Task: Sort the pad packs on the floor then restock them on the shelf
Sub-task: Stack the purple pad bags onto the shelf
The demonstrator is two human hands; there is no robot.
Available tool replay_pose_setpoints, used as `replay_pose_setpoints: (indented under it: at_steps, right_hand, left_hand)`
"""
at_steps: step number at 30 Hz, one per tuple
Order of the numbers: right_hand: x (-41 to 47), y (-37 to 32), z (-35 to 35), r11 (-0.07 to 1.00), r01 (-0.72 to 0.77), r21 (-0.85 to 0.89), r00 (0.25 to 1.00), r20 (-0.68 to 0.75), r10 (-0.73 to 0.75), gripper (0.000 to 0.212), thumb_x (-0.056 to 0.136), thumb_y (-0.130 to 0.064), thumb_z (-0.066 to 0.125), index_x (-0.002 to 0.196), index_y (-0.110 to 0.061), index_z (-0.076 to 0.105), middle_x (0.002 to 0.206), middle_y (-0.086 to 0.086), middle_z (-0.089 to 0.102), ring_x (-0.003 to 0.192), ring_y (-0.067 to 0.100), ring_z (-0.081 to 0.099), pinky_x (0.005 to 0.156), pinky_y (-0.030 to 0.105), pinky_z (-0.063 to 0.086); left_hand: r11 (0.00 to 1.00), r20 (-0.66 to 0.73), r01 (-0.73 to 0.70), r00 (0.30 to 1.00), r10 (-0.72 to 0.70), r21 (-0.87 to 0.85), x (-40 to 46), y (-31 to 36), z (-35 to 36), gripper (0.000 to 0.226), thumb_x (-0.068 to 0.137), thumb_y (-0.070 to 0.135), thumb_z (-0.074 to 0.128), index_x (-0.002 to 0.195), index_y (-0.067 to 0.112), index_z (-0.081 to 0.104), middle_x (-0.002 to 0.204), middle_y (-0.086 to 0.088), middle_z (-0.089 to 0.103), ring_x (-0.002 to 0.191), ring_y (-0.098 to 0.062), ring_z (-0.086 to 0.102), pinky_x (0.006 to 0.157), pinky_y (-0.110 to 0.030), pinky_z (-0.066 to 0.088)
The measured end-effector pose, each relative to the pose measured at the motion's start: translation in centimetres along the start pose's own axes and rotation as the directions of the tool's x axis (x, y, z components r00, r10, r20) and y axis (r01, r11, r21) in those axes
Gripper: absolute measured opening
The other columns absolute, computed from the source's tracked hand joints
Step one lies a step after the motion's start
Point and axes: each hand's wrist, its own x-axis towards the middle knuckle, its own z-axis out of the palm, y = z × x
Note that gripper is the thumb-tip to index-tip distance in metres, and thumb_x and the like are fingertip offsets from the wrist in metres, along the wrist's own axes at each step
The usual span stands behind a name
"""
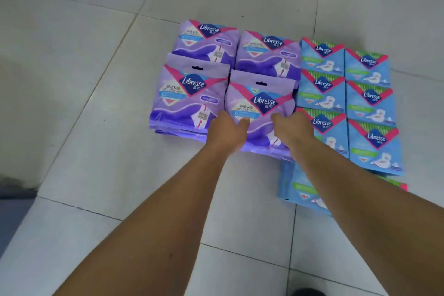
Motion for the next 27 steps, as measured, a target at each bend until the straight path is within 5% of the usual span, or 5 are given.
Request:
replay_pose_setpoints:
  at_steps: [10,13,19,24,27]
  right_hand:
    - [-2.6,0.5,-2.4,0.967,0.215,-0.136,0.961,0.208,-0.184,0.029,0.096,-0.030,0.056,0.097,-0.003,0.066,0.091,0.015,0.060,0.072,0.026,0.053,0.054,0.026,0.036]
    - [-5.2,-0.2,-4.5,0.940,0.324,-0.106,0.923,0.255,-0.289,0.037,0.096,-0.037,0.055,0.118,-0.009,0.063,0.104,0.011,0.065,0.088,0.024,0.057,0.072,0.028,0.042]
    - [-14.4,-5.8,-10.1,0.915,0.367,0.168,0.860,0.313,-0.402,0.099,0.074,-0.069,0.064,0.150,-0.022,0.021,0.134,0.006,0.055,0.113,0.024,0.060,0.100,0.041,0.046]
    - [-26.7,-12.1,-11.9,0.782,0.491,0.384,0.688,0.380,-0.619,0.030,0.083,-0.043,0.072,0.103,-0.024,0.060,0.088,-0.003,0.066,0.076,0.011,0.065,0.064,0.025,0.050]
    - [-35.8,-14.7,-12.0,0.703,0.554,0.445,0.569,0.414,-0.711,0.053,0.069,-0.055,0.076,0.106,-0.020,0.062,0.100,0.004,0.072,0.093,0.025,0.070,0.083,0.045,0.057]
  left_hand:
    - [0.956,-0.075,-0.054,0.997,0.034,-0.290,-3.6,0.1,-1.1,0.033,0.089,0.021,0.068,0.111,0.018,0.044,0.114,-0.005,0.060,0.097,-0.021,0.060,0.081,-0.035,0.053]
    - [0.919,-0.157,-0.126,0.985,0.071,-0.373,-6.5,1.1,-3.2,0.032,0.091,0.016,0.066,0.114,0.018,0.043,0.111,-0.004,0.062,0.088,-0.012,0.061,0.065,-0.024,0.050]
    - [0.837,-0.237,-0.223,0.965,0.115,-0.501,-17.1,4.2,-13.1,0.043,0.093,0.013,0.063,0.131,0.019,0.045,0.115,-0.004,0.066,0.100,-0.016,0.067,0.080,-0.027,0.056]
    - [0.826,-0.421,-0.317,0.901,0.107,-0.466,-30.1,4.1,-23.5,0.036,0.092,0.013,0.064,0.124,0.021,0.049,0.098,0.004,0.068,0.080,-0.010,0.065,0.066,-0.020,0.053]
    - [0.845,-0.553,-0.343,0.830,0.069,-0.410,-39.1,2.6,-29.2,0.033,0.088,0.015,0.069,0.116,0.023,0.052,0.102,0.000,0.067,0.088,-0.016,0.065,0.078,-0.030,0.055]
